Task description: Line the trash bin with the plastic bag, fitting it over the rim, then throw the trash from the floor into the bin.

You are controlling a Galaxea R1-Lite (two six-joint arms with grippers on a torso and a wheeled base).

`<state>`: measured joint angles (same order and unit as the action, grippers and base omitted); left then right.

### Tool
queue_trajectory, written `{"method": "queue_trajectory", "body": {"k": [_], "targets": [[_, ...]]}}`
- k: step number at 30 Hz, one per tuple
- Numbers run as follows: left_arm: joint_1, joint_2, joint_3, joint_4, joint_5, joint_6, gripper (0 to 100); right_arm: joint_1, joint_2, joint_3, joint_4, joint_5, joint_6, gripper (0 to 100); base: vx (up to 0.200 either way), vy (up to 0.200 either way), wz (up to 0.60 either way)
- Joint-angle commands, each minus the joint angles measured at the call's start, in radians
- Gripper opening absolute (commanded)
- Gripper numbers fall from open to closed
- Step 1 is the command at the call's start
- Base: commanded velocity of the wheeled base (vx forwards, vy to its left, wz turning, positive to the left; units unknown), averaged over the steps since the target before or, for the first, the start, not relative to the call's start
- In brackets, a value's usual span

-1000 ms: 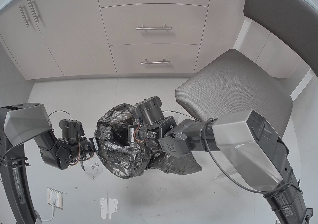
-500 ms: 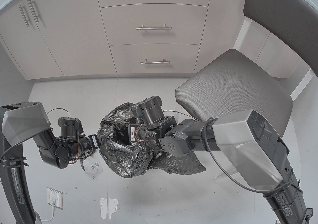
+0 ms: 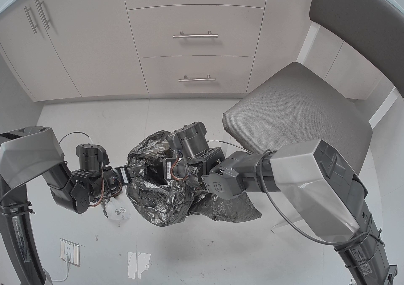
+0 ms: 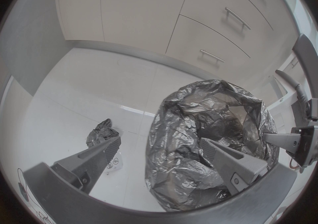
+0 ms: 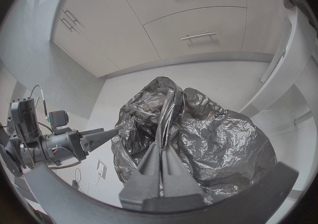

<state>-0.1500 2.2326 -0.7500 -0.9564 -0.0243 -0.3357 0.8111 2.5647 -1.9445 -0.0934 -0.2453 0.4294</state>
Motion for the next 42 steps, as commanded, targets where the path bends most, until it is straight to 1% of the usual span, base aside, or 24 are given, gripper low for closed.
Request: {"method": "queue_trajectory", "body": {"k": [1, 13, 17, 19, 21, 24, 30, 32, 37, 40, 41, 42], "targets": [[-0.023, 0.041, -0.028, 0.001, 0.0, 0.0, 100, 0.0, -0.003, 0.002, 0.0, 0.0, 0.0, 0, 0.0, 0.0, 0.0], [-0.04, 0.151, -0.103, 0.004, 0.001, 0.001, 100, 0.0, 0.0, 0.007, -0.002, 0.0, 0.0, 0, 0.0, 0.0, 0.0], [-0.057, 0.188, -0.14, 0.011, 0.007, 0.006, 100, 0.0, 0.0, 0.013, 0.0, -0.002, 0.0, 0, 0.0, 0.0, 0.0], [-0.06, 0.199, -0.157, 0.021, 0.018, 0.04, 100, -0.001, 0.0, 0.015, 0.0, -0.002, 0.0, 0, 0.0, 0.0, 0.0], [-0.06, 0.211, -0.167, 0.041, 0.041, 0.096, 100, -0.001, 0.002, 0.016, -0.002, -0.015, 0.0, 0, 0.0, 0.0, 0.0], [-0.062, 0.206, -0.17, 0.076, 0.072, 0.156, 100, -0.001, 0.006, 0.018, -0.002, -0.034, 0.0, 0, 0.0, 0.0, 0.0], [-0.065, 0.177, -0.163, 0.119, 0.115, 0.225, 100, -0.003, 0.012, 0.019, -0.002, -0.034, 0.0, 0, 0.0, 0.0, 0.0], [-0.065, 0.167, -0.16, 0.14, 0.129, 0.244, 100, -0.003, 0.014, 0.018, -0.002, -0.034, 0.0, 0, 0.0, 0.0, 0.0], [-0.065, 0.114, -0.143, 0.189, 0.141, 0.248, 100, -0.003, 0.014, 0.019, -0.002, -0.035, 0.002, 0, 0.0, 0.0, 0.0], [-0.072, 0.085, -0.126, 0.242, 0.142, 0.254, 100, -0.003, 0.014, 0.019, -0.002, -0.035, 0.0, 0, 0.0, 0.0, 0.0], [-0.079, 0.065, -0.117, 0.281, 0.144, 0.256, 100, -0.003, 0.014, 0.019, -0.002, -0.035, 0.0, 0, 0.0, 0.0, 0.0], [-0.079, 0.062, -0.115, 0.284, 0.144, 0.256, 100, -0.003, 0.015, 0.019, -0.002, -0.035, 0.0, 0, 0.0, 0.0, 0.0]]}}
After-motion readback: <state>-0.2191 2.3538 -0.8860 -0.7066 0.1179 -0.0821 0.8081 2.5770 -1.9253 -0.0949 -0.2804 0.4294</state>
